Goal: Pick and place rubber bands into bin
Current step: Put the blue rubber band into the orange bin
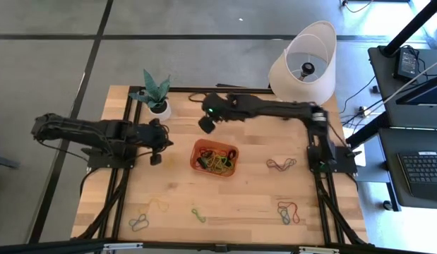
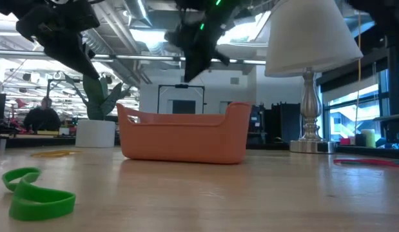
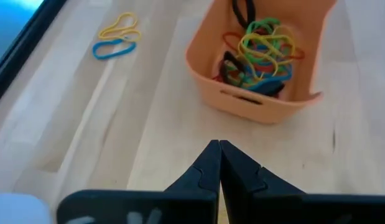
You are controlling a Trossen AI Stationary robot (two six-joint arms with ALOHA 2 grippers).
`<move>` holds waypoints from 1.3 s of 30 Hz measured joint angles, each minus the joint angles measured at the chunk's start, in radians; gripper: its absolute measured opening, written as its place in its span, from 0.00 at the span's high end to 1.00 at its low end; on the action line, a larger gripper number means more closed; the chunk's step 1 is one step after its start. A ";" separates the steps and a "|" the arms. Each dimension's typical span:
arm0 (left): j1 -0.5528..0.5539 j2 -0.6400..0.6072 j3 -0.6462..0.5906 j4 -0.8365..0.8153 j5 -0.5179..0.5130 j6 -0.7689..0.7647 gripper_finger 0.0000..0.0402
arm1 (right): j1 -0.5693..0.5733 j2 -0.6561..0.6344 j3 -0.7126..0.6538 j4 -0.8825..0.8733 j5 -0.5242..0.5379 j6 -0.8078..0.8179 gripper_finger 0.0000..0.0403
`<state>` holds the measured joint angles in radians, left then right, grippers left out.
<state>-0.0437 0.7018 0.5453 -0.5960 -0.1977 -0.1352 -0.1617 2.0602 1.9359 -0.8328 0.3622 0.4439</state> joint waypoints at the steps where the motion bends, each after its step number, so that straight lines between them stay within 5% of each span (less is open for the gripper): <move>1: 0.006 -0.008 -0.010 0.016 0.013 0.001 0.99 | -0.016 0.038 0.038 -0.029 0.000 0.003 0.97; 9: 0.014 -0.033 -0.033 0.048 0.111 0.018 0.99 | -0.125 0.255 0.206 -0.099 -0.126 0.050 0.93; 17: 0.021 -0.048 -0.033 0.041 0.111 0.023 0.99 | -0.180 0.343 0.202 -0.099 -0.290 0.147 0.74; 25: 0.098 -0.063 -0.033 0.050 0.124 0.085 1.00 | -0.185 0.402 0.202 -0.141 -0.337 0.154 0.60; 34: 0.172 -0.061 -0.033 0.055 0.184 0.149 1.00 | -0.191 0.437 0.192 -0.195 -0.339 0.155 0.63; 39: 0.191 -0.061 -0.033 0.055 0.198 0.160 0.99 | -0.197 0.461 0.183 -0.219 -0.394 0.146 0.77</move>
<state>0.1472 0.6411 0.5127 -0.5406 0.0006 0.0244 -0.3588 2.5214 2.1185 -1.0519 -0.0321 0.5900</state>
